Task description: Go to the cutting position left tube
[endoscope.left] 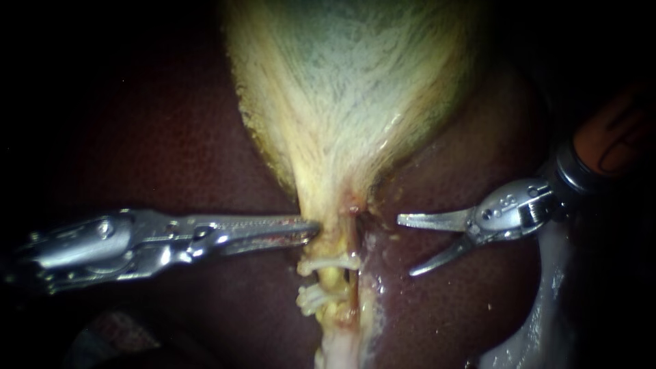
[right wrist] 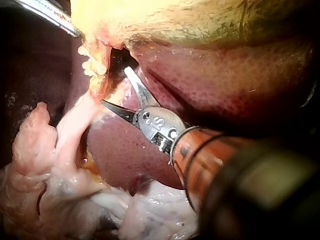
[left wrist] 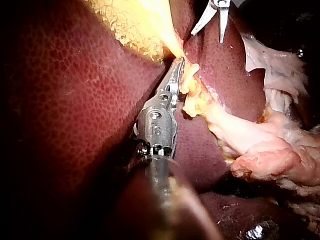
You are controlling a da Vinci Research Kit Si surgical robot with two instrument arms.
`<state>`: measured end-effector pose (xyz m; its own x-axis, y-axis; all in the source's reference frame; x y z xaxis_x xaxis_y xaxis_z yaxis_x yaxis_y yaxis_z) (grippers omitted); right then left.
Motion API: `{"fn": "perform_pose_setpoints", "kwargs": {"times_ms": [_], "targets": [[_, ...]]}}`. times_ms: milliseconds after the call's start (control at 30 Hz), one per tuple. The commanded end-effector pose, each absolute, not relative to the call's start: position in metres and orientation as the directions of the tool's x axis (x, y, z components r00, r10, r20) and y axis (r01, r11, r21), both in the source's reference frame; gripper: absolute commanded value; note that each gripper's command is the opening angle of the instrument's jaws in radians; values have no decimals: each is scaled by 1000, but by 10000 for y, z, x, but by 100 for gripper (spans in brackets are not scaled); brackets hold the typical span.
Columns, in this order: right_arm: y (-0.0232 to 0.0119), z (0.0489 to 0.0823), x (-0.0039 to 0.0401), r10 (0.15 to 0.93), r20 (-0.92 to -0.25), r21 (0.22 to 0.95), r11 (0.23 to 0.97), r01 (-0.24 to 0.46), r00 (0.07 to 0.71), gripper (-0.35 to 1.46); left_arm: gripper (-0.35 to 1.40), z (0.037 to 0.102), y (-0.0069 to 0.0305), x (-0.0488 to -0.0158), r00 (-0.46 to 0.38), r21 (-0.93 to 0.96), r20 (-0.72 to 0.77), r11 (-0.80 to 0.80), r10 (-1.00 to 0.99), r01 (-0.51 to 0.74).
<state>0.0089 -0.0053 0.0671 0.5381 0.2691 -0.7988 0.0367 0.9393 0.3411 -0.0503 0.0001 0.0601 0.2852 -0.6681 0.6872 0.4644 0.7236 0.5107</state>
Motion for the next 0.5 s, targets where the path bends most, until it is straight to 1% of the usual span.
{"fn": "perform_pose_setpoints", "kwargs": {"times_ms": [33, 167, 300, 500], "targets": [[-59, 673, 92, 272, -801, 352, 935, 51, 533, 143, -35, 598, 3, -498, 285, 513, 687, 724, -668, 461], [-87, 680, 111, 315, -795, 419, 903, 94, 519, 140, -35, 589, 11, -480, 284, 511, 684, 719, -672, 471], [-115, 688, 139, 365, -775, 483, 869, 110, 516, 135, -35, 581, 17, -467, 282, 508, 682, 714, -675, 481], [-141, 709, 174, 386, -766, 517, 846, 134, 515, 135, -35, 579, 16, -463, 282, 509, 682, 715, -675, 480]]}}
